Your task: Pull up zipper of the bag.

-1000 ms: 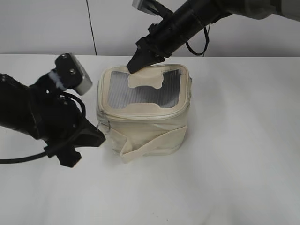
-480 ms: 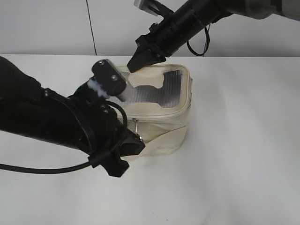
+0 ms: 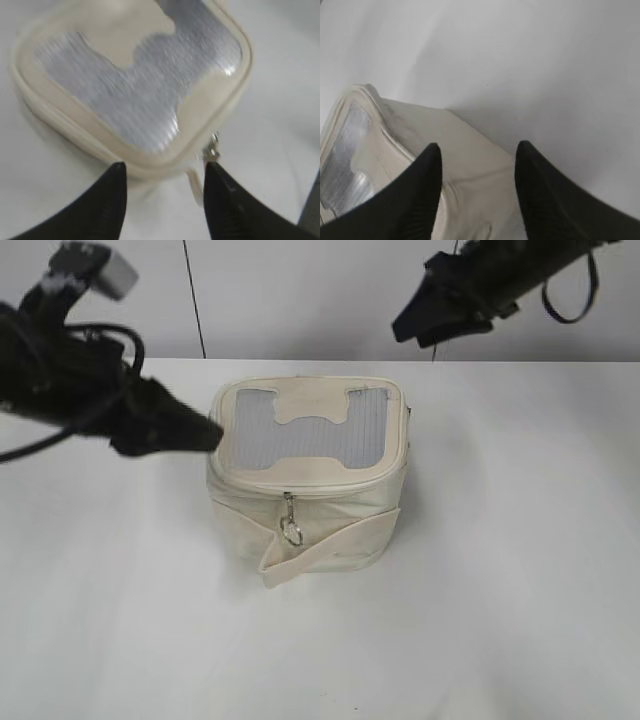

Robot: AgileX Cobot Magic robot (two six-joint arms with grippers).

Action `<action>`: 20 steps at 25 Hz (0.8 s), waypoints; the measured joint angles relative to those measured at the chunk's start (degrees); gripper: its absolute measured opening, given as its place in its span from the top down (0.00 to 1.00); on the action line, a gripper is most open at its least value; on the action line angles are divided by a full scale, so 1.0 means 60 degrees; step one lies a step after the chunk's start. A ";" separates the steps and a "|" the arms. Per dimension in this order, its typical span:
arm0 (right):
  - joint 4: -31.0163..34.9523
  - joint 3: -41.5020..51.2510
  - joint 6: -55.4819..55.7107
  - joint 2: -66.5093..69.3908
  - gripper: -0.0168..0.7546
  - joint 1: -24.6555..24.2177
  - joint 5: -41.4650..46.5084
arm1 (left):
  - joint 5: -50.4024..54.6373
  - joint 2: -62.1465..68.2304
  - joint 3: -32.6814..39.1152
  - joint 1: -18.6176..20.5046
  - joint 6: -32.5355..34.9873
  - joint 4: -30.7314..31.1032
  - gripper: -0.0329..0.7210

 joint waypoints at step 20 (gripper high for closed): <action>0.9778 1.1029 -1.3132 -0.3323 0.46 -0.0845 -0.3425 | 0.4210 0.7423 -0.9832 -0.0492 -0.0683 0.1415 0.38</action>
